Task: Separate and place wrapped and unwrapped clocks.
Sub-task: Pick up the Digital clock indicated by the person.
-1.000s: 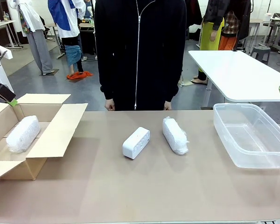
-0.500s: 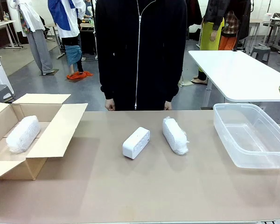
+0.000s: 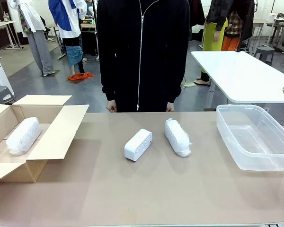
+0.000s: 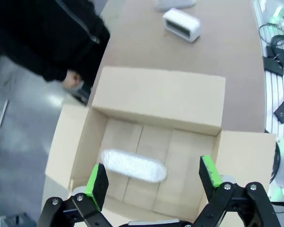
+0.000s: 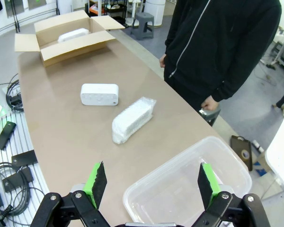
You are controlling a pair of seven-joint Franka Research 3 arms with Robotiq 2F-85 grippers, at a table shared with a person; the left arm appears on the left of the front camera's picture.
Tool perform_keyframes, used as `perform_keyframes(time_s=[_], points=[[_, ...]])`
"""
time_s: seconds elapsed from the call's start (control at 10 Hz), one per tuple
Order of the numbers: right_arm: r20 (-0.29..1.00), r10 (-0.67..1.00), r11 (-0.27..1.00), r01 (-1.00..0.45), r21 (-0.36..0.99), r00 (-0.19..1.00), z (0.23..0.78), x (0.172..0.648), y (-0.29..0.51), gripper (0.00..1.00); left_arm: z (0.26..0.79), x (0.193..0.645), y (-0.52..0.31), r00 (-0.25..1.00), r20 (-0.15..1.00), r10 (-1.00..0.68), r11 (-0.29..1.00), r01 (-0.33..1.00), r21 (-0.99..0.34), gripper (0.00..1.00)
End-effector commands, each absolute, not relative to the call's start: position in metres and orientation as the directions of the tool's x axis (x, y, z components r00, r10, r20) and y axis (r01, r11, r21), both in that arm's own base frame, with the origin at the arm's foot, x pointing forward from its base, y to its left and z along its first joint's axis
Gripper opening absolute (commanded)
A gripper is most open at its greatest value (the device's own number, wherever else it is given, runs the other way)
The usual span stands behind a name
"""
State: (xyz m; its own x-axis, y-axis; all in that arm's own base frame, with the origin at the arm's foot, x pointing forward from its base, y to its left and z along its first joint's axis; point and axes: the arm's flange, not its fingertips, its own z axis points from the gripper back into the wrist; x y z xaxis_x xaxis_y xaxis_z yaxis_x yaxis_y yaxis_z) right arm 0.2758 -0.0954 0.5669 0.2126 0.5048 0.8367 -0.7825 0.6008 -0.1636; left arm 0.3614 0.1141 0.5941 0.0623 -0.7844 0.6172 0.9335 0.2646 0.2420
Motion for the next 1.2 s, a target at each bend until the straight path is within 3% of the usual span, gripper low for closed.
perform_keyframes(time_s=[0.0,0.3,0.5,1.1], points=[[0.846,0.496,0.584,-0.795,-0.161,0.194,0.566,0.279,-0.095,1.0,0.595,0.385,0.116,-0.001,0.697,-0.717,0.177,0.967,0.184,1.0],[0.846,0.496,0.584,-0.795,-0.161,0.194,0.566,0.279,-0.095,1.0,0.583,0.412,0.124,0.021,0.707,-0.707,0.162,0.978,0.133,1.0],[0.846,0.496,0.584,-0.795,-0.161,0.194,0.566,0.279,-0.095,1.0,0.573,0.421,0.128,0.093,0.645,-0.758,0.205,0.974,0.101,1.0],[0.846,0.496,0.584,-0.795,-0.161,0.194,0.566,0.279,-0.095,1.0,0.576,0.424,0.136,0.121,0.541,-0.832,0.217,0.969,0.117,1.0]])
